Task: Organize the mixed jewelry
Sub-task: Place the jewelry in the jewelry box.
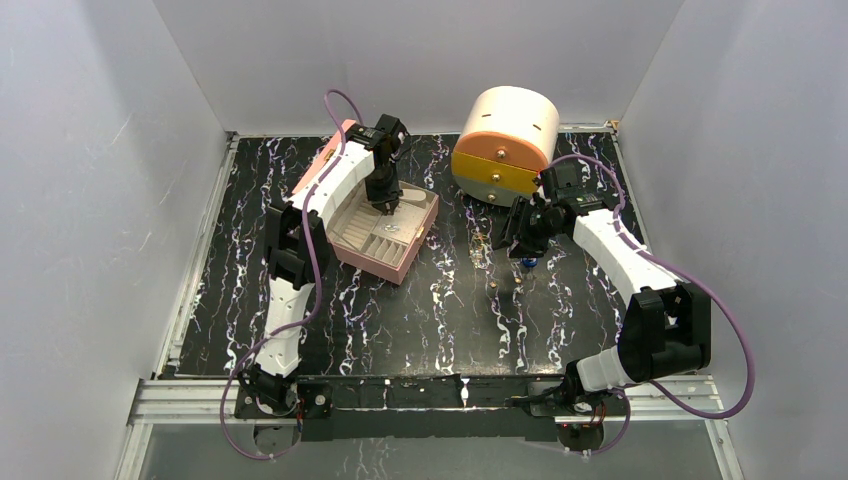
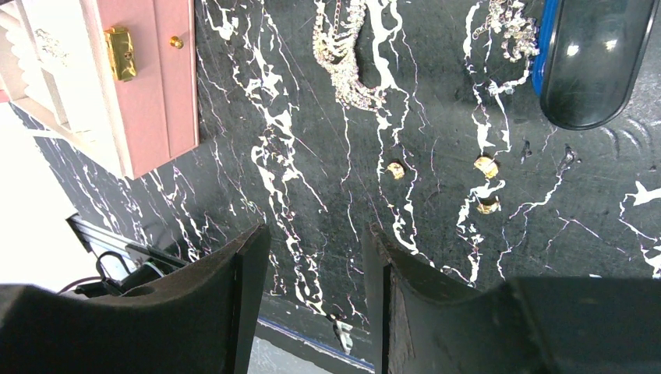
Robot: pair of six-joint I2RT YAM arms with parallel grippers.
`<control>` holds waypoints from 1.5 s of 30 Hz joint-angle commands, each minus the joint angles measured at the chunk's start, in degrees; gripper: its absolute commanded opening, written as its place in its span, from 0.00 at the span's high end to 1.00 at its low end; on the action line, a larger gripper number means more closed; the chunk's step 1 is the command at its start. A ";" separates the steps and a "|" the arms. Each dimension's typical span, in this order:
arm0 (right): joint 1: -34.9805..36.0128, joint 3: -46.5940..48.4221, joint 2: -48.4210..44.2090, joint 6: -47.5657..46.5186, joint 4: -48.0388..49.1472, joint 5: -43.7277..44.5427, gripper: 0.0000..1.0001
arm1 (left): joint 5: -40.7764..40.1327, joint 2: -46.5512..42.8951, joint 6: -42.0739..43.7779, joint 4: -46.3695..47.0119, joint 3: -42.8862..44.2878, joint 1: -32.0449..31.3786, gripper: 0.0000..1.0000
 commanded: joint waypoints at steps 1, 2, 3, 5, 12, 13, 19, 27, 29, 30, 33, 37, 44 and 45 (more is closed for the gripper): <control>0.34 -0.66 -1.97 -0.73 1.54 0.21 0.44 | -1.47 -2.49 0.16 -2.86 0.41 -0.11 0.99; 0.36 -0.72 -2.05 -0.68 1.61 0.16 0.44 | -1.61 -3.04 0.21 -3.19 -0.01 -0.11 0.99; 0.37 -0.69 -2.06 -0.64 1.63 0.20 0.44 | -1.67 -3.39 0.31 -3.80 -0.17 -0.11 0.99; 0.46 -0.76 -2.08 -0.64 1.67 0.10 0.44 | -1.95 -3.90 0.43 -4.99 -0.21 -0.10 0.99; 0.48 -0.91 -2.01 -0.59 1.89 -0.29 0.44 | -1.47 -3.84 0.34 -4.40 -1.04 -0.11 0.99; 0.46 -0.83 -2.08 -0.62 1.87 -0.23 0.44 | -1.20 -3.81 0.30 -3.90 -1.33 -0.11 0.99; 0.48 -0.98 -2.24 -0.72 1.72 -0.15 0.44 | -1.09 -3.39 -0.34 -1.66 -0.70 -0.12 0.99; 0.46 -1.07 -2.47 -0.72 1.65 0.09 0.44 | 1.75 -3.13 -0.13 -1.99 -0.59 -0.57 0.99; 0.40 -1.08 -2.41 -0.80 1.55 0.09 0.44 | 2.42 -3.15 0.11 -2.31 -0.83 -0.78 0.99; 0.46 -1.08 -2.43 -0.81 1.61 0.11 0.44 | 2.38 -3.32 0.24 -2.32 -0.97 -0.95 0.99; 0.45 -1.24 -2.41 -0.81 1.63 0.00 0.44 | 2.20 -3.42 0.34 -2.49 -1.36 -0.98 0.99; 0.46 -1.28 -2.50 -0.88 1.55 0.01 0.44 | 2.36 -3.55 0.43 -2.21 -1.73 -1.07 0.99; 0.46 -1.33 -2.80 -0.90 1.54 0.00 0.44 | 2.93 -3.60 0.82 -1.35 -1.85 -1.25 0.97; 0.46 -1.39 -2.77 -0.90 1.54 0.00 0.44 | 2.92 -3.56 0.93 -1.35 -1.80 -1.25 0.96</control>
